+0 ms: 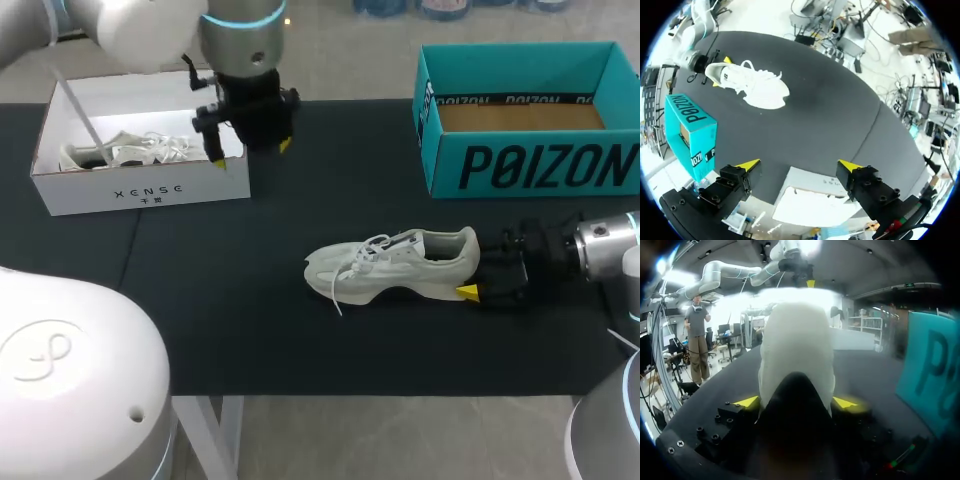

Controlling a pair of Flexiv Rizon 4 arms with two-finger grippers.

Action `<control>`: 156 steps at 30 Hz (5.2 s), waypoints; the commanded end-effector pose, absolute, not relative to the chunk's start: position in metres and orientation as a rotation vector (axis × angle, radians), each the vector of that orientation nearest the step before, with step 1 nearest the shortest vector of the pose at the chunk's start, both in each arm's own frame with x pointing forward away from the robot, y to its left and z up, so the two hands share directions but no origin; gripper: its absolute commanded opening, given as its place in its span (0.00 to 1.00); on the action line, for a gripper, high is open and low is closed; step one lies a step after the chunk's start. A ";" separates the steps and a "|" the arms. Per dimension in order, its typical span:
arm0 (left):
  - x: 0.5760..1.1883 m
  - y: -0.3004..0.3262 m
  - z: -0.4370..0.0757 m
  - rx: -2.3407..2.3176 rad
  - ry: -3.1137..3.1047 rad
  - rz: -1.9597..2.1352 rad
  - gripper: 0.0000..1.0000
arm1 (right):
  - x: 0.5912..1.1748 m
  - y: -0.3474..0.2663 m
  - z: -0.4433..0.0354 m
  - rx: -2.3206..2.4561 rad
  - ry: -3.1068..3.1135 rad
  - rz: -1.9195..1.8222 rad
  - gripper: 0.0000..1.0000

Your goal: Take the shoe out of the shoebox, open the shoe tongue, remove and reinsert the insole, then place the shoe into the shoebox

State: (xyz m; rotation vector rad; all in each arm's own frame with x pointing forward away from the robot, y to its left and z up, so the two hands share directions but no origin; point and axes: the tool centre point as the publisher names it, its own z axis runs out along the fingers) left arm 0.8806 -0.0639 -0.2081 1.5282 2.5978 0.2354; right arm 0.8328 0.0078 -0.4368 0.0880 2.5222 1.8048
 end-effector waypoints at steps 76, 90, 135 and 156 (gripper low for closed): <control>0.769 -0.209 -0.282 -1.037 3.028 -0.422 1.00 | 0.832 0.012 -0.445 0.089 2.523 1.803 0.00; 0.773 -0.247 -0.295 -1.883 2.671 0.041 1.00 | 0.832 0.012 -0.445 0.089 2.523 1.803 0.00; 0.787 -0.315 -0.336 -2.062 2.008 0.191 1.00 | 0.832 0.012 -0.445 0.089 2.523 1.803 0.00; 0.793 -0.306 -0.344 -2.114 1.839 0.101 1.00 | 0.832 0.012 -0.445 0.089 2.523 1.803 0.00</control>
